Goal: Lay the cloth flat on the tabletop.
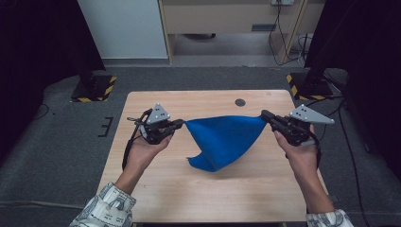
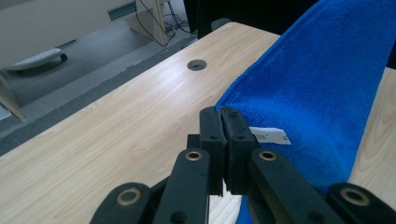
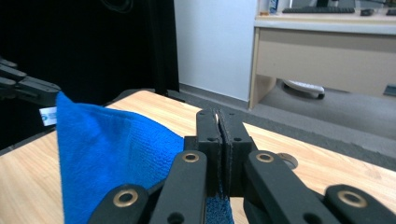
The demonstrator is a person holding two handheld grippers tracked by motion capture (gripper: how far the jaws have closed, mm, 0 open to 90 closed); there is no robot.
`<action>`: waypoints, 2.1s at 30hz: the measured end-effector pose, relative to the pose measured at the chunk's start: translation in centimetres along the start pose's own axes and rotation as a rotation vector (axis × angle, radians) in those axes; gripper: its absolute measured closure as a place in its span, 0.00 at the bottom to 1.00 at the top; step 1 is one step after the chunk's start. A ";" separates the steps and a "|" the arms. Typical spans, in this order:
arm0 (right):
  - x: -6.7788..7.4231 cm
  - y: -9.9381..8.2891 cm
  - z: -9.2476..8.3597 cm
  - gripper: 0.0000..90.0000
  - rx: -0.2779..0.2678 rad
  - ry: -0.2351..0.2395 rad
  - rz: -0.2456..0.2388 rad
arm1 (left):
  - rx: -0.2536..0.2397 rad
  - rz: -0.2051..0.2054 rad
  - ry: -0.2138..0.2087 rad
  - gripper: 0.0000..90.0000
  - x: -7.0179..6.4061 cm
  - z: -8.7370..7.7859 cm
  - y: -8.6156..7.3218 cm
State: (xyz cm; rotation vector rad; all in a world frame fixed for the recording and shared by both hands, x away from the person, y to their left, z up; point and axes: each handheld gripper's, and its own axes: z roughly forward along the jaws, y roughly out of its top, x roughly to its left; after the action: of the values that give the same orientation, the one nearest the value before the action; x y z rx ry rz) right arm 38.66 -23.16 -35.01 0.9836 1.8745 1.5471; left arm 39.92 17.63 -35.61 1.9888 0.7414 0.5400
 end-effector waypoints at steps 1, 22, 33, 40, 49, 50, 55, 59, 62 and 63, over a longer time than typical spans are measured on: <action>0.3 0.2 -0.4 0.98 -0.005 0.005 -0.006 | -0.008 -0.004 -0.005 0.98 -0.1 -0.1 0.0; 4.1 3.2 -7.8 0.98 -0.102 0.052 -0.076 | -0.106 0.077 -0.053 0.97 -3.8 -7.6 2.7; 0.2 0.1 -1.7 0.98 0.077 -0.010 0.000 | 0.085 0.013 -0.055 0.96 0.3 0.5 2.4; -2.8 -2.3 2.3 0.97 0.124 -0.065 0.039 | 0.118 -0.053 -0.038 0.95 2.6 5.1 1.2; -4.7 -4.0 5.2 0.97 0.155 -0.110 0.065 | 0.161 -0.098 -0.004 0.95 3.8 8.7 0.7; -4.8 -4.2 5.4 0.97 0.159 -0.113 0.069 | 0.164 -0.100 0.000 0.94 3.9 9.0 0.6; -5.3 -4.8 6.5 0.97 0.178 -0.123 0.075 | 0.173 -0.119 0.009 0.94 4.5 10.0 0.2; -5.4 -5.0 7.0 0.97 0.183 -0.119 0.075 | 0.176 -0.123 0.012 0.94 4.7 10.2 0.0; -5.3 -5.2 7.4 0.97 0.192 -0.119 0.073 | 0.178 -0.122 0.014 0.94 4.8 10.3 0.0; -5.3 -5.2 7.5 0.97 0.194 -0.119 0.074 | 0.177 -0.125 0.015 0.94 4.8 10.3 0.0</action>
State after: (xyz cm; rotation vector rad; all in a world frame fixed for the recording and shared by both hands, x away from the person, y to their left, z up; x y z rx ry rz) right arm 46.57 -23.33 -42.06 1.2153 1.9495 1.3336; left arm 49.85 14.66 -40.26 2.0847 0.9439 0.4275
